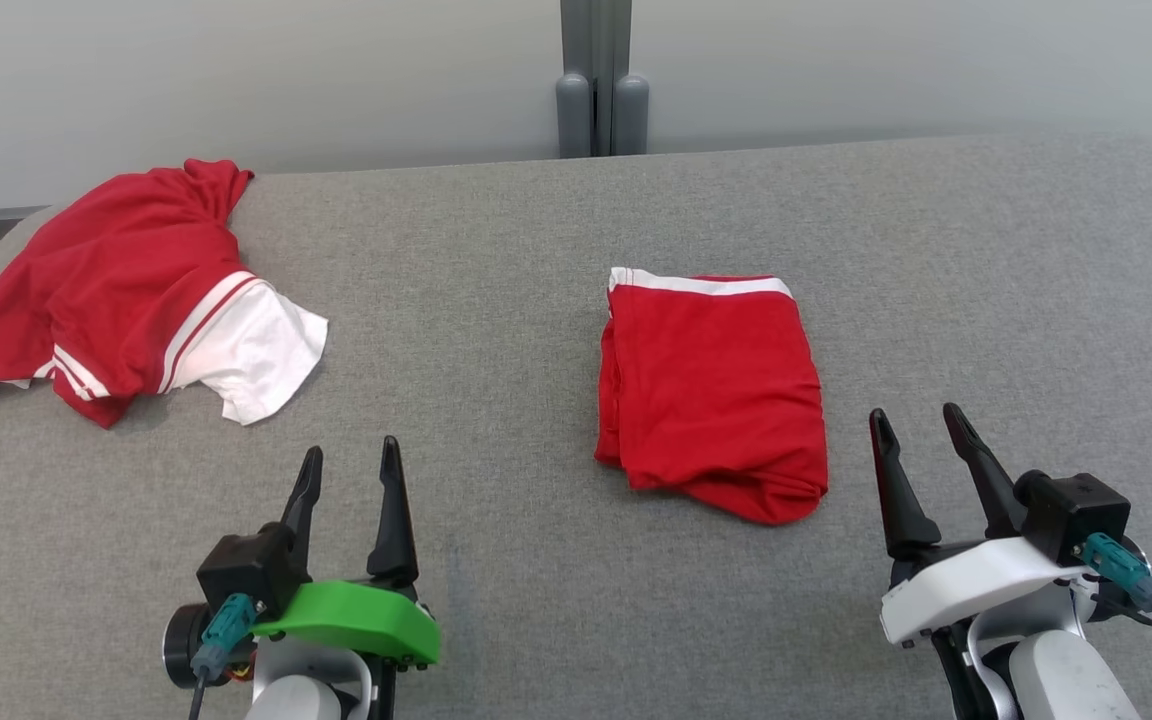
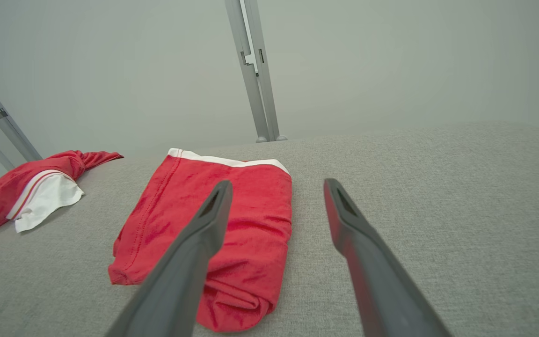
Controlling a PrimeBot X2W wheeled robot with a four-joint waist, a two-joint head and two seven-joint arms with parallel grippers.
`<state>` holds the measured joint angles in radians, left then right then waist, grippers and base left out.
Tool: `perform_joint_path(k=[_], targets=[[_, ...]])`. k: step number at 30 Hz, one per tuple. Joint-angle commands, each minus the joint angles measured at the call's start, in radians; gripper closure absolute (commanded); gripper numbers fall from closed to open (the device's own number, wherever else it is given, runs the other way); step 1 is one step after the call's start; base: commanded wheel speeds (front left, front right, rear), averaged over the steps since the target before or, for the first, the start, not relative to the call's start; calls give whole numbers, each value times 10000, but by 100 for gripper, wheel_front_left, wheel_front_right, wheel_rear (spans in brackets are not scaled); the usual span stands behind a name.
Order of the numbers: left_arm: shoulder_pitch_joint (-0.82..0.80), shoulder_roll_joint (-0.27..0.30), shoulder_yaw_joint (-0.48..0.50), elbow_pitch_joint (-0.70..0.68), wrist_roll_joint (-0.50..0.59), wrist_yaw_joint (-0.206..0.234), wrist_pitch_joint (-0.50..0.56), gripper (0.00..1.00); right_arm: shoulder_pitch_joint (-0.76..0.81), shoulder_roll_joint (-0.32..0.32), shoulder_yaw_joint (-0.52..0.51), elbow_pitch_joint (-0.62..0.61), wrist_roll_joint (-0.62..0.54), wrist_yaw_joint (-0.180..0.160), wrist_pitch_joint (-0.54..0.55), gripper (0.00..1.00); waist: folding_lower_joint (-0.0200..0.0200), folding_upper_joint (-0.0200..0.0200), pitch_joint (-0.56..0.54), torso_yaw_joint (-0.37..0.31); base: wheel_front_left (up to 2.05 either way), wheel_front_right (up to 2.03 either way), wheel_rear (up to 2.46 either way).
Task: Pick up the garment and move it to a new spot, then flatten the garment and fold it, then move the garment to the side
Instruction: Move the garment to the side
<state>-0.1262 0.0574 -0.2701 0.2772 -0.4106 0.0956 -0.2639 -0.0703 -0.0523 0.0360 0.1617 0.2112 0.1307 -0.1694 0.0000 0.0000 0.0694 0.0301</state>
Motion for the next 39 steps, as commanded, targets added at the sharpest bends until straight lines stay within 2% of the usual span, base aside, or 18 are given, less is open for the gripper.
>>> perform_joint_path(k=[1, 8, 12, 19, 24, 28, 39], targets=[[59, 8, 40, 34, 136, -52, -4, 0, 107, -3, -37, -61, -34, 1, 15, 0, 0, 0, 1, 3, 0, 0, 0], [10, -29, 81, 58, 155, -103, -4, 0, 2, 6, -138, -67, -72, 1, 212, 0, 0, 0, 64, 46, 0, 0, 0], [-101, -45, 83, 46, 171, -108, -6, 0, -476, -125, -422, -105, 219, 1, 787, 0, 0, 0, 223, 118, 0, 0, 0], [-354, -60, 42, 27, 114, -149, -6, 0, -1843, -1287, -371, 114, 1429, 2, 2727, 0, 0, 0, 622, 333, 0, 0, 0], [-515, -59, -66, 13, -57, -150, -5, 0, -2827, -2067, -19, 963, 2283, 2, 4072, 0, 0, 0, 867, 647, 0, 0, 0], [-607, -56, -199, -31, -162, -67, -5, 0, -3318, -2318, 258, 1912, 2764, 1, 4683, 0, 0, 0, 1014, 995, 0, 0, 0], [-697, -59, -307, -73, -171, -6, -5, 0, -4325, -2444, 828, 4451, 3357, 1, 5057, 0, 0, 0, 1324, 1689, 0, 0, 0]])
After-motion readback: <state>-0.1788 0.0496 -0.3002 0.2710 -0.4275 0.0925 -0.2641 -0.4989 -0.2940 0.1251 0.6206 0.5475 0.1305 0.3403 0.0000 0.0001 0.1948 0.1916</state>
